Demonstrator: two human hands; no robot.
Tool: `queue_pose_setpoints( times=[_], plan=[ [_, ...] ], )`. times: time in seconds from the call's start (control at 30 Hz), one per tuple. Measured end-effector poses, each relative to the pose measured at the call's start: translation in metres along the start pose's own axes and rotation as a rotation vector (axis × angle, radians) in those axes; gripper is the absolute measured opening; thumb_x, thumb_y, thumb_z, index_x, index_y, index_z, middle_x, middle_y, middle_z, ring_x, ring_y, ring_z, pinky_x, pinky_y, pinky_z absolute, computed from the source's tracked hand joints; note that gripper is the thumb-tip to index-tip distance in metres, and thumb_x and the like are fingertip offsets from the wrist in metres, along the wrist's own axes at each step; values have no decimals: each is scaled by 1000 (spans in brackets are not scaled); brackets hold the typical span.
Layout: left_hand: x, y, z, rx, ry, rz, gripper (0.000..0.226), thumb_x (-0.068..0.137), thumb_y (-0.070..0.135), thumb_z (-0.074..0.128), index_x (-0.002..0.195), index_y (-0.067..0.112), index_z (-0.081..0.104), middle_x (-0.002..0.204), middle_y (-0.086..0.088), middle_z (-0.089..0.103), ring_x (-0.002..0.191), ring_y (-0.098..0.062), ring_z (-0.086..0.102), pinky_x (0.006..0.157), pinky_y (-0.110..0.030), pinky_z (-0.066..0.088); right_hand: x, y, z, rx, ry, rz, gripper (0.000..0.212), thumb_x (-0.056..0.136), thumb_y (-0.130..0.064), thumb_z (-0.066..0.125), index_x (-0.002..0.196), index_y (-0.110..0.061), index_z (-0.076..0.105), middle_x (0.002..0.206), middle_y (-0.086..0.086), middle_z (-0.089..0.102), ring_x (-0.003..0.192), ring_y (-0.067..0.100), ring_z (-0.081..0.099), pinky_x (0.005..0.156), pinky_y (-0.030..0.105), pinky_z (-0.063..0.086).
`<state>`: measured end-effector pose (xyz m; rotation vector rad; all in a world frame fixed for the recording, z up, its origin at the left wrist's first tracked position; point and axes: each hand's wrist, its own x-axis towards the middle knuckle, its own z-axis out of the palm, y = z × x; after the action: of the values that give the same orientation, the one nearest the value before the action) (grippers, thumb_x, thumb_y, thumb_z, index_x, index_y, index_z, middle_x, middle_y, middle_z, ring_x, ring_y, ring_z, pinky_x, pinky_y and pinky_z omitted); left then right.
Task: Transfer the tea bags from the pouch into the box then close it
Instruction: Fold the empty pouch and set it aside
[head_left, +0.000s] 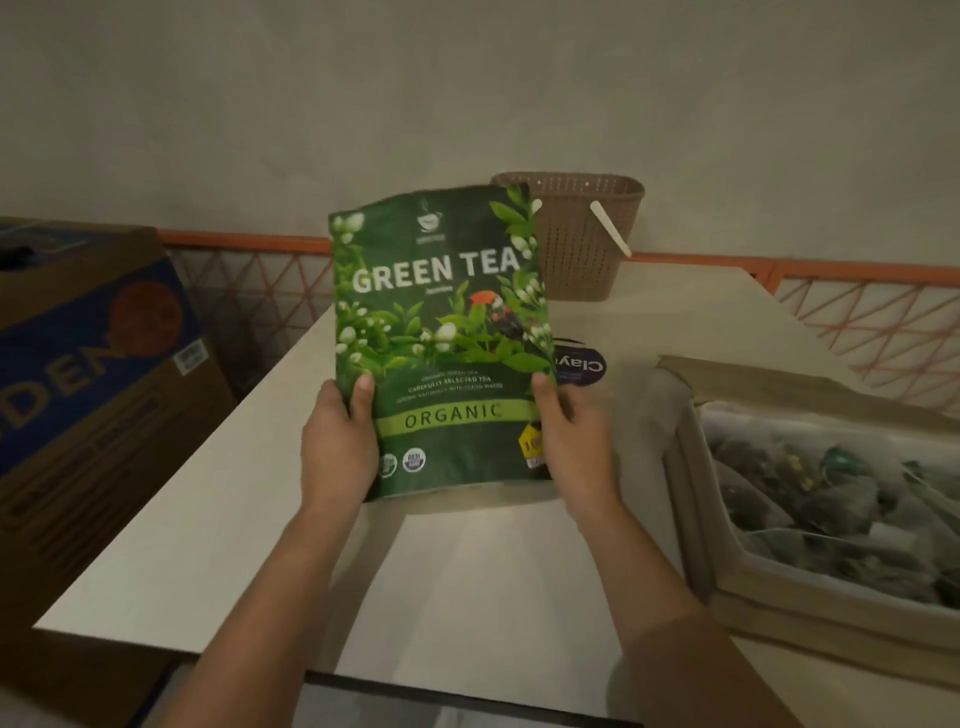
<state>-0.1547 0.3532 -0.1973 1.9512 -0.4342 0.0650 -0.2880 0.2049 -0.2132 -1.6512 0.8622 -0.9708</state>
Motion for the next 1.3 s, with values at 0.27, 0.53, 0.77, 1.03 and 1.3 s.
queue_pose_setpoints(
  times=[0.27, 0.53, 0.77, 1.03, 1.3],
  plan=[
    [2, -2, 15, 85, 57, 25, 38, 109, 43, 36, 98, 7, 43, 87, -9, 55, 82, -29, 50, 70, -40, 36, 1, 4, 1, -73, 189, -137, 46, 99, -44, 47, 78, -4, 57, 60, 4, 54, 58, 22, 51, 55, 36, 40],
    [21, -9, 10, -221, -68, 20, 28, 108, 39, 44, 107, 16, 59, 89, 6, 65, 92, -25, 64, 77, -36, 49, 0, 2, 1, 128, 98, -146, 31, 100, -34, 50, 83, -11, 61, 69, 1, 60, 60, 6, 52, 57, 30, 43],
    [25, -22, -2, -425, -314, -44, 9, 99, 28, 64, 106, 29, 69, 101, -1, 79, 85, -14, 76, 77, -31, 62, 11, 2, -5, 374, -190, 44, 51, 90, -6, 66, 134, -26, 49, 123, -2, 66, 113, 12, 62, 90, 31, 52],
    [28, -15, -8, -535, -451, -172, 34, 88, 19, 76, 119, 28, 63, 104, -1, 79, 86, -20, 78, 65, -28, 60, 12, 7, -5, 213, -237, 91, 28, 95, -26, 60, 115, -45, 60, 113, -15, 70, 112, 12, 62, 92, 36, 50],
    [25, -22, -3, -635, -433, -217, 22, 101, 23, 60, 119, 21, 72, 110, -15, 78, 93, -29, 75, 83, -41, 62, 11, 3, -7, 322, -193, 150, 21, 102, -24, 49, 110, -25, 68, 106, 1, 74, 103, 21, 69, 90, 40, 55]
  ],
)
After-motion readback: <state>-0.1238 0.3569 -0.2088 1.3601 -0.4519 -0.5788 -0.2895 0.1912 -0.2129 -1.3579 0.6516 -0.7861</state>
